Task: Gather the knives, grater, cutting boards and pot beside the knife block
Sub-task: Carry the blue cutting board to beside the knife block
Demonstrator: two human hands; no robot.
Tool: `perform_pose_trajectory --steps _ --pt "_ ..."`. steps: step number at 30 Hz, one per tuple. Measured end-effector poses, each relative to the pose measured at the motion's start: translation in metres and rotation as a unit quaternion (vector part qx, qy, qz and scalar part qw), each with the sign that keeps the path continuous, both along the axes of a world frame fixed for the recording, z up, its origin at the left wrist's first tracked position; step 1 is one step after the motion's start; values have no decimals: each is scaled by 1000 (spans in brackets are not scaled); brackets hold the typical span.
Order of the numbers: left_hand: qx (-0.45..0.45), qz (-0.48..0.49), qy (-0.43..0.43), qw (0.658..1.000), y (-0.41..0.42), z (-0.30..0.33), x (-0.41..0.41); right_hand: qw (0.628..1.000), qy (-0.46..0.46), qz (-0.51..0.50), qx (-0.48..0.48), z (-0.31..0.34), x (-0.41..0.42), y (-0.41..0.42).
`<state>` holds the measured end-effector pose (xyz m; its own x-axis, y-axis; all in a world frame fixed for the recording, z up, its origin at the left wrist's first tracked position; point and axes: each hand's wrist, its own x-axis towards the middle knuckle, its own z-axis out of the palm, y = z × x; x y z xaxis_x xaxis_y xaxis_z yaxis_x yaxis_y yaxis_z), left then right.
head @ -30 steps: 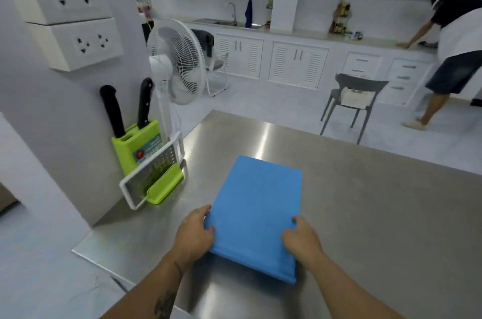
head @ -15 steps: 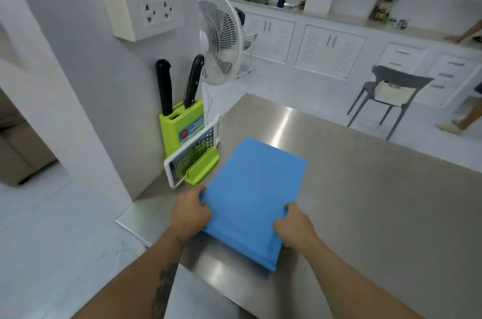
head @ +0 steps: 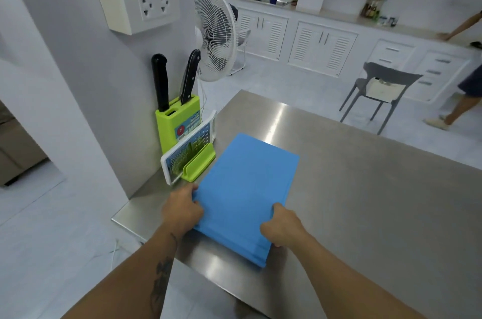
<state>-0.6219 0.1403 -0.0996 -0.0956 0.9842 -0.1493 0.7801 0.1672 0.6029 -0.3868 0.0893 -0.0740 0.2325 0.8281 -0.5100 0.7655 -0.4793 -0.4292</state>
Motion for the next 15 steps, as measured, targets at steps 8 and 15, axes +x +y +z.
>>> perform_pose_trajectory --steps 8,15 --pt "109 7 23 994 -1 8 33 989 135 -44 32 -3 32 -9" --pt "77 -41 -167 982 13 51 142 974 148 -114 127 28 118 -32"
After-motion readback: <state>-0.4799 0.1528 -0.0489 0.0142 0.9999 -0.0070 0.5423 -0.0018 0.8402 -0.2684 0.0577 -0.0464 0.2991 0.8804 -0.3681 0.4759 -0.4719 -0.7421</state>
